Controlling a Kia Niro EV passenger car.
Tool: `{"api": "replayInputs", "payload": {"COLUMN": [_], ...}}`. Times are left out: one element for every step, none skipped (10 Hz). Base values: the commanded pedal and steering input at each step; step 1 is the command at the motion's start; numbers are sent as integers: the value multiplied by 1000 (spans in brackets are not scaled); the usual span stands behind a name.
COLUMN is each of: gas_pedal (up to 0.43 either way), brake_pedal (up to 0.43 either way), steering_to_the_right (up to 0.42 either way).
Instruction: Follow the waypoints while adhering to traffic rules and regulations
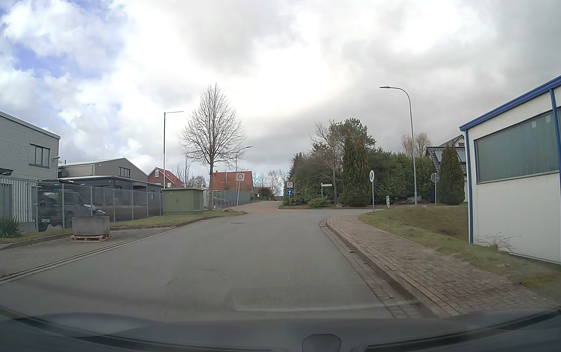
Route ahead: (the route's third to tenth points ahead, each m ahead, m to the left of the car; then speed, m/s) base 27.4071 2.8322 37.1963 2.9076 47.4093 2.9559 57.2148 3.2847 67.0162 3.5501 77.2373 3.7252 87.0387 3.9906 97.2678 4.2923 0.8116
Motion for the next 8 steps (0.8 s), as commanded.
{"api": "replayInputs", "payload": {"gas_pedal": [0, 0, 0, 0, 0, 0, 0, 0], "brake_pedal": [0, 0, 0, 0, 0, 0, 0, 0], "steering_to_the_right": [-10, -9, -7, -8, -7, -7, -8, -8]}}
